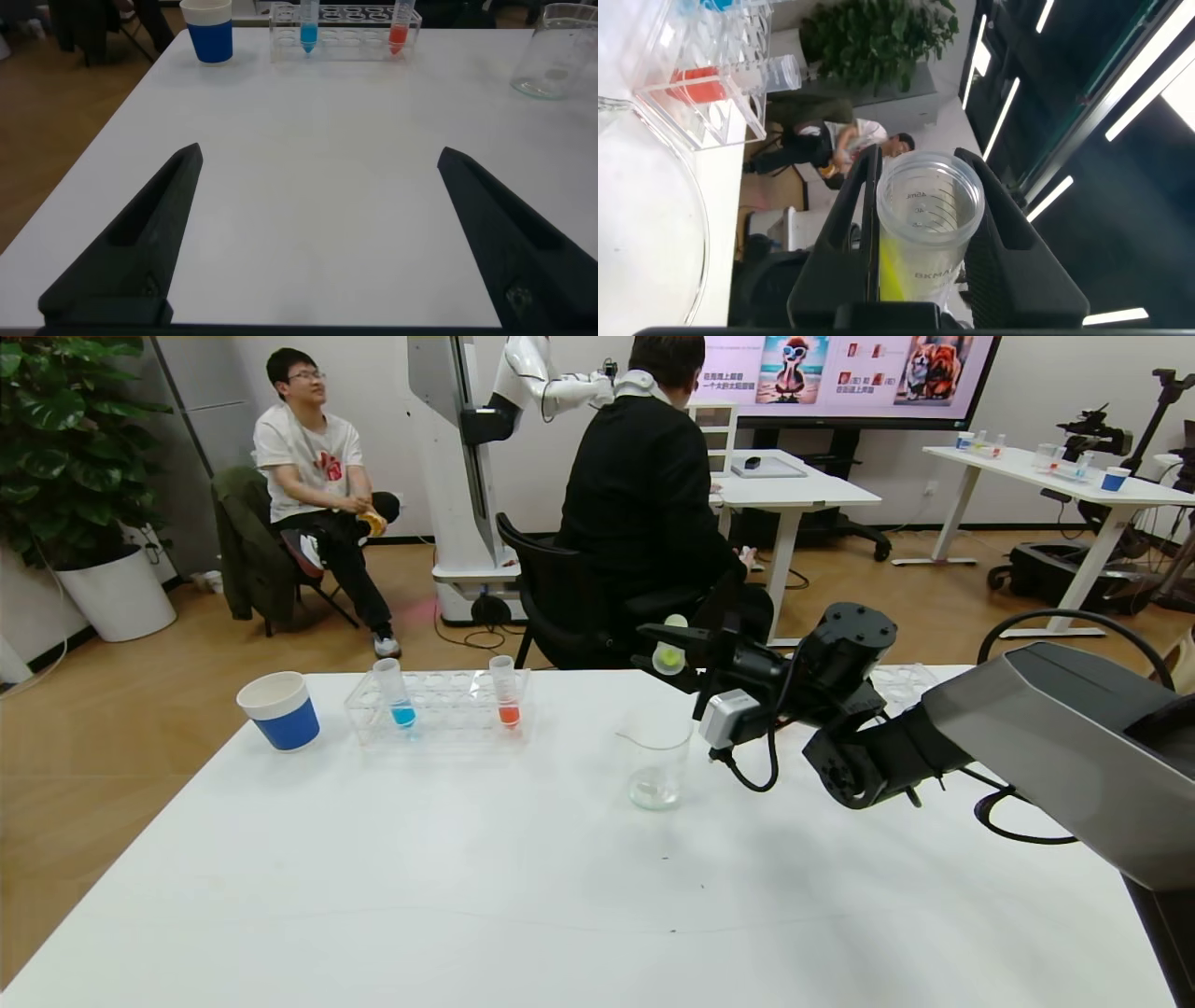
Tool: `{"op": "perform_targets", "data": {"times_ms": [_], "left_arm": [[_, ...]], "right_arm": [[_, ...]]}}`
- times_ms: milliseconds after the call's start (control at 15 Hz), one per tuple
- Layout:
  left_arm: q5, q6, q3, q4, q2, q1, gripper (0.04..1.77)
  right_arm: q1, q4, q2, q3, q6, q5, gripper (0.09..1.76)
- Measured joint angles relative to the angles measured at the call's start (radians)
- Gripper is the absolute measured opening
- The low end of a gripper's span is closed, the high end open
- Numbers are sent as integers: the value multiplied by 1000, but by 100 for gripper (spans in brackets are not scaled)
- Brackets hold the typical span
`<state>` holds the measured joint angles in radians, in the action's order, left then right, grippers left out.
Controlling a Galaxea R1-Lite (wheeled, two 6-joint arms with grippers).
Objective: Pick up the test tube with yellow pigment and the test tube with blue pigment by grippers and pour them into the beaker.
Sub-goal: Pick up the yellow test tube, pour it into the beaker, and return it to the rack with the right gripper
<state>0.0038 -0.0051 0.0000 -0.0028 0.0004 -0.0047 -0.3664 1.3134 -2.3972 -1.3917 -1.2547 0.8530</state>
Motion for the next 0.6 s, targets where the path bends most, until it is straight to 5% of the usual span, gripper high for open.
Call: {"op": "perform_targets", "data": {"times_ms": [600], "left_arm": [[0,0,0,0,0,0,175]], "right_arm": [[0,89,-67,-55,-30,16,52]]}}
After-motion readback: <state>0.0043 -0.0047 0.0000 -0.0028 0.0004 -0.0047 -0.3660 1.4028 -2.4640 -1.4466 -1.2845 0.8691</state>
